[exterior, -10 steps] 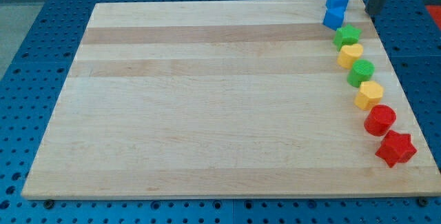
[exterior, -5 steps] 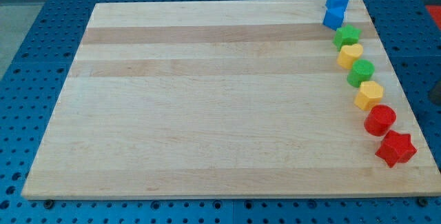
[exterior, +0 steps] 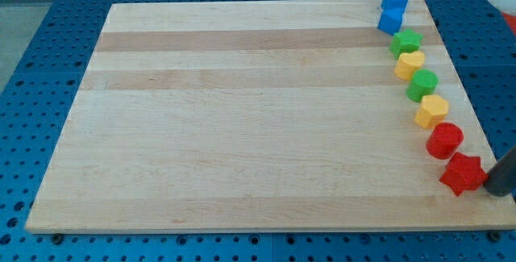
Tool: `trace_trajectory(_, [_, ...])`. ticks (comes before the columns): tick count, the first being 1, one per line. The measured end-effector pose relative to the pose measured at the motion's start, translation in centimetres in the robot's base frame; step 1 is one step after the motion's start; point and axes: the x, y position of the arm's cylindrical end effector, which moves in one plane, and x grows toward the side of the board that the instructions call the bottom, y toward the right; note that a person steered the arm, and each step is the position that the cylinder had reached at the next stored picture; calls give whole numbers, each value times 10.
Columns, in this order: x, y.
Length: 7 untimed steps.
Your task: Push the red star to the top left corner of the board
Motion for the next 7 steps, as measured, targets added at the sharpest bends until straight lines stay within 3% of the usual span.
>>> trace_trajectory(2, [2,-51])
trace_trajectory(5, [-44,-161])
trace_trajectory(7, [-97,-226])
